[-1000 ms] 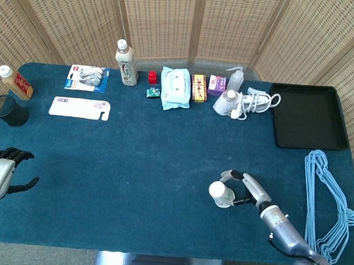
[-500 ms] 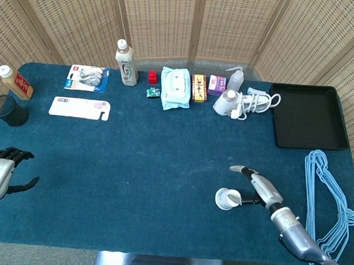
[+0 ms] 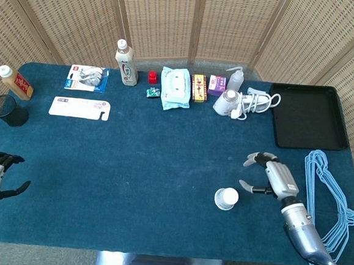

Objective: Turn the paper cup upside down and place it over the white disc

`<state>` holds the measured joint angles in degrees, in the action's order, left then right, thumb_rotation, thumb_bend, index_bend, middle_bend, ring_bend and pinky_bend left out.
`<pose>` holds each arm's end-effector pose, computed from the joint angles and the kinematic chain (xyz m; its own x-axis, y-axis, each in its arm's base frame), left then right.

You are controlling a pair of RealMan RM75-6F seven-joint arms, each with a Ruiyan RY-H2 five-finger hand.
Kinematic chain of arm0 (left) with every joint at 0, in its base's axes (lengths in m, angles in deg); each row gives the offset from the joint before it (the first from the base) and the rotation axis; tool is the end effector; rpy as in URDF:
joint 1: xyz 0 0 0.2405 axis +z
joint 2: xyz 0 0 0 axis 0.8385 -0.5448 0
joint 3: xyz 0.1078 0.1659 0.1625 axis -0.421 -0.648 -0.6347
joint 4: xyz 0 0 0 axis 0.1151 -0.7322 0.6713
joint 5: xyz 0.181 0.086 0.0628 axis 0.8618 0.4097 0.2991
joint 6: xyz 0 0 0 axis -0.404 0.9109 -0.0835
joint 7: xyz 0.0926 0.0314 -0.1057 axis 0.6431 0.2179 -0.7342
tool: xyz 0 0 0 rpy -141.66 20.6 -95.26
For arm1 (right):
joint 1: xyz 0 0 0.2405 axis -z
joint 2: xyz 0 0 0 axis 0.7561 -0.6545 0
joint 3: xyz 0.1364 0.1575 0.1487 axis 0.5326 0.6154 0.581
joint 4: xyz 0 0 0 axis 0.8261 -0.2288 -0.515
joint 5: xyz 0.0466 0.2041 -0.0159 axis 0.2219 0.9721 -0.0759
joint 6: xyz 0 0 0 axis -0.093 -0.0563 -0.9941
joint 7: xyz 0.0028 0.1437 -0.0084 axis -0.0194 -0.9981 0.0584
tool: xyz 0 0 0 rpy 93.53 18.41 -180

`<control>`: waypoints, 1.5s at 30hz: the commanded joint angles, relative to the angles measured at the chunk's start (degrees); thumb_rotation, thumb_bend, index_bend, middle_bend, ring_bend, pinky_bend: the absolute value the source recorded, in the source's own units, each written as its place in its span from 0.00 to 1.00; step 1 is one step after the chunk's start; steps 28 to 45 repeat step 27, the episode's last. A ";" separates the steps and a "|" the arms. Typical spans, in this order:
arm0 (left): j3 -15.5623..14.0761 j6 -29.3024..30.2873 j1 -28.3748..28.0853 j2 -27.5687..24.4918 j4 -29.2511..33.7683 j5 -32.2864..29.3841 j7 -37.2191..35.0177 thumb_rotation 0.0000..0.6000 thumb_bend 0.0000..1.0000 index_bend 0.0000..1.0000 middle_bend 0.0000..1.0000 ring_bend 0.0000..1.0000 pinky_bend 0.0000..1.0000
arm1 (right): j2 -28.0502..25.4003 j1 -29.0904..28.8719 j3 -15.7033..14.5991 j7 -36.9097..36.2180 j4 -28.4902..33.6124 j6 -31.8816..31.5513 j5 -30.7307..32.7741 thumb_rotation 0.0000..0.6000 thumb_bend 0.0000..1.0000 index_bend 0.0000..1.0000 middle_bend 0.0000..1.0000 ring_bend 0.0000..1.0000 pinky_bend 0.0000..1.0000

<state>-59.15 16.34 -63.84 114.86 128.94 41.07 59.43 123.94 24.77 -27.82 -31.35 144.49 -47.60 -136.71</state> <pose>-0.3174 0.1843 0.1477 0.4818 0.0935 0.8713 0.8729 0.0363 -0.4866 -0.2307 -0.2943 0.0910 0.0811 -0.2655 0.9607 -0.9913 -0.1214 0.0502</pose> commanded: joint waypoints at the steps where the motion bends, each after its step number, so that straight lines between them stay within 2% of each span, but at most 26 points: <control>1: -0.34 0.45 0.82 0.26 -0.57 -0.48 -0.77 0.58 0.23 0.33 0.40 0.26 0.30 | 4.27 0.92 0.84 16.14 -2.70 -9.75 0.69 0.64 0.30 0.44 0.35 0.33 0.19; 3: -0.66 0.77 1.37 0.57 -1.02 -0.39 -1.31 0.58 0.23 0.33 0.40 0.26 0.30 | 5.95 1.47 0.30 23.07 -4.11 -13.60 0.05 0.65 0.31 0.46 0.36 0.35 0.21; 6: -1.08 1.10 2.07 0.88 -1.62 -0.33 -1.68 0.59 0.23 0.33 0.40 0.26 0.30 | 6.95 2.57 -0.55 28.78 -3.84 -16.36 0.69 0.65 0.30 0.46 0.37 0.36 0.25; 13: -1.32 2.97 3.60 1.83 -2.63 0.33 -2.85 0.61 0.23 0.33 0.39 0.26 0.30 | 5.32 6.59 -2.29 32.67 0.22 -21.41 1.73 0.64 0.30 0.47 0.37 0.36 0.27; 21: -1.54 3.74 4.35 2.16 -2.25 1.25 -2.51 0.61 0.23 0.33 0.39 0.26 0.30 | 3.14 9.87 -4.32 32.06 3.20 -23.65 1.02 0.65 0.30 0.47 0.37 0.36 0.27; 45: -1.11 4.46 4.48 1.27 -0.60 1.79 -1.37 0.60 0.23 0.33 0.39 0.26 0.30 | 2.26 10.13 -4.06 30.12 3.54 -22.40 1.59 0.65 0.30 0.47 0.37 0.36 0.28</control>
